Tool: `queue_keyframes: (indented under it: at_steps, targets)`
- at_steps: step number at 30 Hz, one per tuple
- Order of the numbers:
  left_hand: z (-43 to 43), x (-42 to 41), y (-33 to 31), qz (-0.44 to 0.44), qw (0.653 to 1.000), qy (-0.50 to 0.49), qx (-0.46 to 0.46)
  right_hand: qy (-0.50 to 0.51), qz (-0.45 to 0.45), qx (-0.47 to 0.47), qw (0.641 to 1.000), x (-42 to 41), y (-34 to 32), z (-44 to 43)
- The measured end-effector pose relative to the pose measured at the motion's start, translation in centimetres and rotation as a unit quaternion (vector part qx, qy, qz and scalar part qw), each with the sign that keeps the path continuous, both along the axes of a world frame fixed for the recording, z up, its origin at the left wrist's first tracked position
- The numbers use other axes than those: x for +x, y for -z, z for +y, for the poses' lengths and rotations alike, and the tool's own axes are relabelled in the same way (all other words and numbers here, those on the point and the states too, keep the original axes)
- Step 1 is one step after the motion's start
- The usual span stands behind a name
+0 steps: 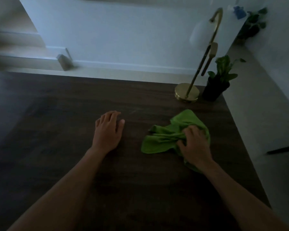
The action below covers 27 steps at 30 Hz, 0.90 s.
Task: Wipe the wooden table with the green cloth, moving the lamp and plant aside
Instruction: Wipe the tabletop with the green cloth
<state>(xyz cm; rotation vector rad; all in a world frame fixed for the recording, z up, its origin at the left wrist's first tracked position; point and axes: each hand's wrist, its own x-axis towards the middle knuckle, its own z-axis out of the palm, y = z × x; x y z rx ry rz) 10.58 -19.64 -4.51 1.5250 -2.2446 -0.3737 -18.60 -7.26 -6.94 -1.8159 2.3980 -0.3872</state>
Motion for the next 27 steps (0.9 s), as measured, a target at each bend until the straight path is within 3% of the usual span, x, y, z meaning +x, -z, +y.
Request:
queue_keyframes:
  at_steps: [3,5,9,13,17,23,27]
  targets:
    - [-2.3,3.4,0.6,-0.025,1.000,-0.002,0.005,0.172,-0.008,0.084,0.981,-0.1,-0.7,-4.0]
    - [-3.4,5.1,1.1,-0.033,0.999,-0.008,0.012,0.222,-0.045,0.105,0.968,2.7,-0.7,-7.9]
    - [-5.9,6.7,1.6,-0.047,0.999,0.012,0.017,0.114,0.004,0.112,0.987,10.6,0.1,-12.5]
    - [-10.0,6.5,2.1,-0.054,0.998,0.033,0.018,-0.030,0.042,0.075,0.996,15.4,0.3,-8.5]
    - [-13.6,6.2,2.6,-0.081,0.995,0.055,0.035,-0.028,0.067,0.097,0.993,12.0,0.1,-5.8]
    - [-14.1,6.2,3.1,-0.088,0.993,0.071,0.023,0.089,0.050,0.124,0.987,10.2,1.0,-17.3]
    - [-14.0,6.1,3.2,-0.071,0.996,0.055,-0.006,-0.017,0.072,0.102,0.992,14.3,0.9,-18.8]
